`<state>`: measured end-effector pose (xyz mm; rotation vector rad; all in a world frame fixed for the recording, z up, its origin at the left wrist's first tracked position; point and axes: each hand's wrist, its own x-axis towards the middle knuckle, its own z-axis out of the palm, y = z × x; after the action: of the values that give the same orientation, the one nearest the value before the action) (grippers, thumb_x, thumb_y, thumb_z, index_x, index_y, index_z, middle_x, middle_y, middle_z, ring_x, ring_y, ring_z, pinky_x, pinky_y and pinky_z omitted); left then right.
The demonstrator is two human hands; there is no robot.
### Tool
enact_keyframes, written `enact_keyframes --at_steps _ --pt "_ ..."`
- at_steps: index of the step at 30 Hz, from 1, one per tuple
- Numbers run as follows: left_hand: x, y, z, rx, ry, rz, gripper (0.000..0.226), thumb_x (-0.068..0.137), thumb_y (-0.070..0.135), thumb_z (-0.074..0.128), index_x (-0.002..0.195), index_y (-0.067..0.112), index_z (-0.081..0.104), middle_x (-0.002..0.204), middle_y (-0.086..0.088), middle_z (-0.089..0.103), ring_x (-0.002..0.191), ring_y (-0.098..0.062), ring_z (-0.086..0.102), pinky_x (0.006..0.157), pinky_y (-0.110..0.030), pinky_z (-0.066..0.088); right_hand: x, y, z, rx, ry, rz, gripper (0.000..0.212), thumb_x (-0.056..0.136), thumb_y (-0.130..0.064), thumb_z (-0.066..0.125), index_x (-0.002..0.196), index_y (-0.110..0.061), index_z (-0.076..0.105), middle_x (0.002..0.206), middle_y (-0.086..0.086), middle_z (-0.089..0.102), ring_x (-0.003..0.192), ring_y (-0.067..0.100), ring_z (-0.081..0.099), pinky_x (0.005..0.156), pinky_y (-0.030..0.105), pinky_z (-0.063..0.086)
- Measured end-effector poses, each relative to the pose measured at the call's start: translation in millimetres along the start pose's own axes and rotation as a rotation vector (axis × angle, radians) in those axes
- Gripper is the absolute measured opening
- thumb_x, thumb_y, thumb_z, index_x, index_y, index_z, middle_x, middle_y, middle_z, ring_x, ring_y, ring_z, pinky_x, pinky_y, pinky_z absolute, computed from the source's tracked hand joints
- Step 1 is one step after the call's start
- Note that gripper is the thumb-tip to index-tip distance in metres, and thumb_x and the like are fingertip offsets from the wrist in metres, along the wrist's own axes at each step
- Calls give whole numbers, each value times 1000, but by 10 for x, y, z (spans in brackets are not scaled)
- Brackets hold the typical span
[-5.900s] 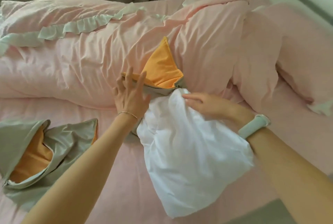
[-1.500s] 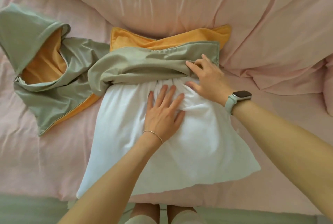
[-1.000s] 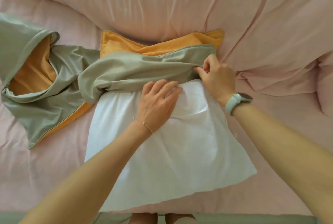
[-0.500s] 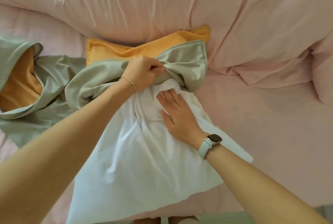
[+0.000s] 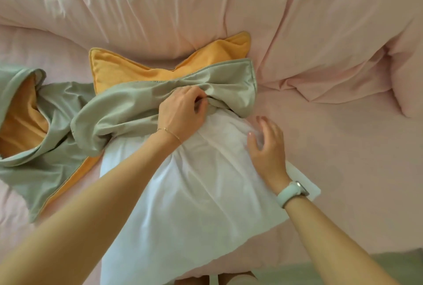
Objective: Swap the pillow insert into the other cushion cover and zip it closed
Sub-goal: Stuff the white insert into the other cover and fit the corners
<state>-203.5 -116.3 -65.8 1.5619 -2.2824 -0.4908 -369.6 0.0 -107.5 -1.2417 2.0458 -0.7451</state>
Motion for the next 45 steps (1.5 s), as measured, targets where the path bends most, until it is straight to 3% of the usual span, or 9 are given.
enact_keyframes --at_steps 2,5,8,14,21,30,33,36,45 --pt "-79 -4 20 140 125 317 11 81 11 57 89 13 63 85 -3 64 78 -25 54 66 -35 44 146 10 3 91 -236 279 65 91 -41 48 145 -11 26 150 7 30 138 22 26 113 33 22" --pt "-48 -2 71 258 110 642 15 82 11 61 94 17 68 92 -1 66 86 -21 52 70 -33 41 191 -61 93 175 -333 286 41 89 -37 51 127 -21 51 122 2 60 115 26 53 97 38 42" --pt "151 -54 40 320 54 633 17 84 17 60 100 18 69 94 -1 66 83 -24 59 59 -32 47 52 -210 125 214 -96 110 20 92 -17 51 109 -14 62 95 1 66 89 22 60 77 31 45" --pt "322 -96 -267 302 -69 469 25 85 23 49 76 7 66 69 -10 58 57 -29 56 37 -30 44 86 -645 -36 149 105 -98 30 92 -10 47 119 -8 59 107 8 68 96 26 59 77 26 40" --pt "224 364 -1146 -290 339 -81 11 84 2 56 81 -3 64 74 -10 64 69 -23 55 65 -24 35 130 -1647 -829 136 234 -294 41 83 -25 43 119 -13 59 110 5 66 101 25 59 81 26 40" --pt "-232 -123 -1301 -817 386 -902 16 75 24 62 69 19 48 79 -6 55 77 -22 52 80 -40 49 -137 -2149 -535 -359 -263 -376 41 96 -36 44 136 -23 42 119 10 56 112 26 47 86 34 38" --pt "-521 -83 -1380 -475 702 -592 11 82 13 58 81 14 47 83 2 46 78 -19 47 76 -27 42 -146 -2366 -209 -337 -254 -462 39 99 -28 39 136 -18 41 119 11 56 109 30 47 85 36 38" --pt "-546 -94 -1442 -213 618 -139 19 83 15 53 95 2 59 94 -3 52 89 -16 47 82 -22 38 -187 -2447 -17 -318 -328 -527 37 99 -24 36 135 -14 41 122 11 57 108 33 48 85 35 34" --pt "-461 -459 -1450 -162 293 -106 25 83 17 63 103 2 64 98 -12 60 87 -22 56 82 -13 36 -262 -2232 -100 -35 -226 -486 35 94 -11 47 129 -12 49 121 9 61 113 25 55 94 37 41"
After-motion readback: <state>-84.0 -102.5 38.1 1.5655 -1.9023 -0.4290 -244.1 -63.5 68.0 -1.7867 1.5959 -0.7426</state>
